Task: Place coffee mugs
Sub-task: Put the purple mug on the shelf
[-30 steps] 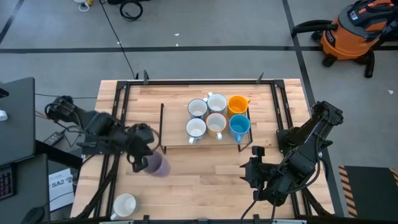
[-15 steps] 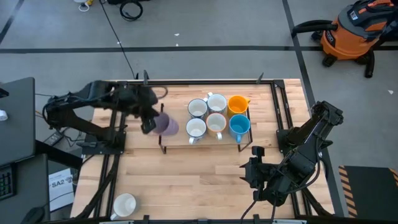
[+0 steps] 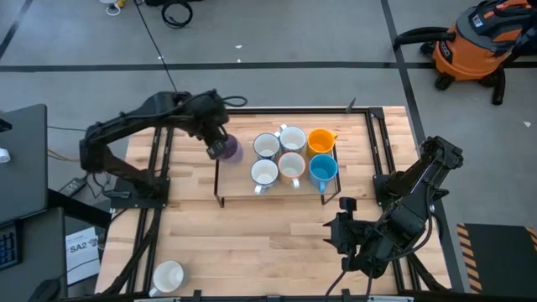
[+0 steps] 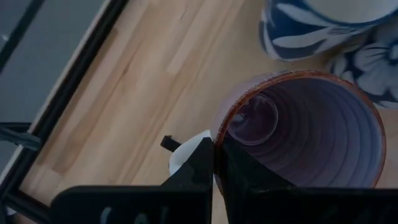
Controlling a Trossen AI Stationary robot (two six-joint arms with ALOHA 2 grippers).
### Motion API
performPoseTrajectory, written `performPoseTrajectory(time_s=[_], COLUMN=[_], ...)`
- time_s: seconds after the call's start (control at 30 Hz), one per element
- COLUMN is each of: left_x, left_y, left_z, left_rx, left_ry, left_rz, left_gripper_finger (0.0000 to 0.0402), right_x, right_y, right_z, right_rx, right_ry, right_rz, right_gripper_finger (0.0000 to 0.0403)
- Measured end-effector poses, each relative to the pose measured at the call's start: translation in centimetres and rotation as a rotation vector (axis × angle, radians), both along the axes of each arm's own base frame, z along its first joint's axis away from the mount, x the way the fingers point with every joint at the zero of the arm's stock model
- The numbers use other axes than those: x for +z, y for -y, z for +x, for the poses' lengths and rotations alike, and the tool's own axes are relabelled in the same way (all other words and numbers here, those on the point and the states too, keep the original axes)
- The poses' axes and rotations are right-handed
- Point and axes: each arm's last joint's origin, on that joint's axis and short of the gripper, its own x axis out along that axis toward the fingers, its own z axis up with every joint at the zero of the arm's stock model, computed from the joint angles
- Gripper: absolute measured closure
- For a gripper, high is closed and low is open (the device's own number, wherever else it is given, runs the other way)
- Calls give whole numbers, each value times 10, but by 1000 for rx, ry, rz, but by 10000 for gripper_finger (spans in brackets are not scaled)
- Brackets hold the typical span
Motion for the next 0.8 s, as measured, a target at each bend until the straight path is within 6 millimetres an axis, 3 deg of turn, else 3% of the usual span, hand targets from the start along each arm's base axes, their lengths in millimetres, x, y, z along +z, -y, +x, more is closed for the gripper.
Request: performPoseTrajectory(time_s=[0.27, 0.8], left_x=[-22, -28], left_y=[-17, -24], left_z=[21, 28], left_rx=[-12, 1], left_ry=[-82, -76], left_rz=[-36, -37], left_gripper_finger=[387, 353], right_x=[0, 0], right_y=[0, 0], right_z=[0, 0], right_rx=[17, 17], right_ry=[-2, -2], right_rz=[-15, -15], right_gripper_finger=[221, 222])
